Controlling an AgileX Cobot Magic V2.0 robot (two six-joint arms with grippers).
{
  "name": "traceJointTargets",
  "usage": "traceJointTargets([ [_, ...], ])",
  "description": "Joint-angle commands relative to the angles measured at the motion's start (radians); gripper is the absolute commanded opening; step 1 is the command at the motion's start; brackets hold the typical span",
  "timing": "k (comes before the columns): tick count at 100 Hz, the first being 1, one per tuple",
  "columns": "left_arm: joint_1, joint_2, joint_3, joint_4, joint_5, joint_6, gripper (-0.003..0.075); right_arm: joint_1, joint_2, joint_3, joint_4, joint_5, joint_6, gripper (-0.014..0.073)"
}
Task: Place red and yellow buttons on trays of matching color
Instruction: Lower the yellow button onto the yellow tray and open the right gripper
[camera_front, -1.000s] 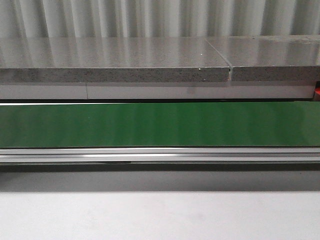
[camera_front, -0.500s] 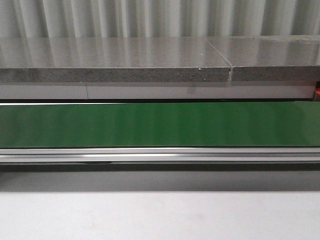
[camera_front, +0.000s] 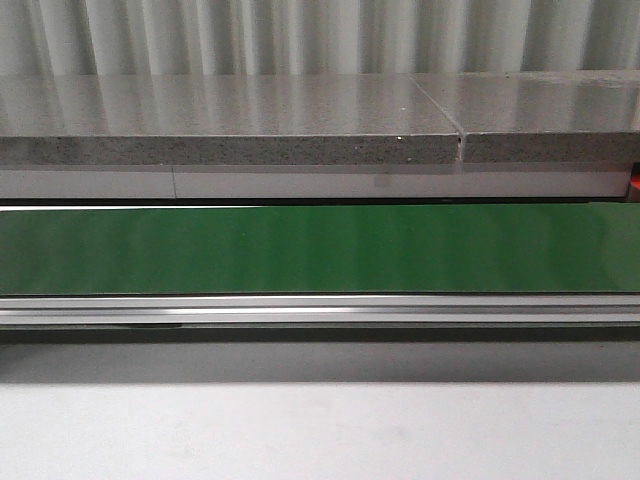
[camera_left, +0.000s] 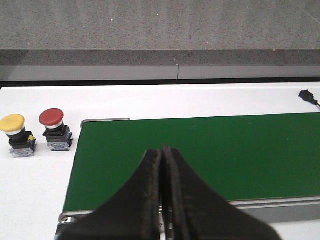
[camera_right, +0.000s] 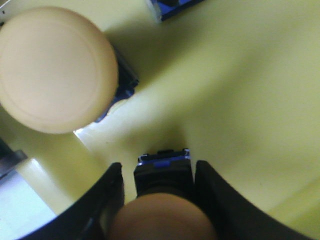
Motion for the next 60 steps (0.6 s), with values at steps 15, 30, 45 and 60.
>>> traceJointTargets([
  [15, -0.009, 0.004, -0.028, -0.011, -0.083, 0.001, -0.0020, -0.005, -0.027, -0.030, 0.013, 0.006, 0.001, 0.0505],
  [30, -0.009, 0.004, -0.028, -0.011, -0.083, 0.001, -0.0020, -0.005, -0.027, -0.070, 0.018, 0.077, 0.001, 0.0629],
  [45, -0.009, 0.004, -0.028, -0.011, -0.083, 0.001, -0.0020, -0.002, -0.048, -0.108, 0.018, 0.131, 0.001, 0.0628],
  [60, -0.009, 0.004, -0.028, -0.011, -0.083, 0.001, -0.0020, 0.002, -0.139, -0.108, 0.020, 0.132, 0.001, 0.0628],
])
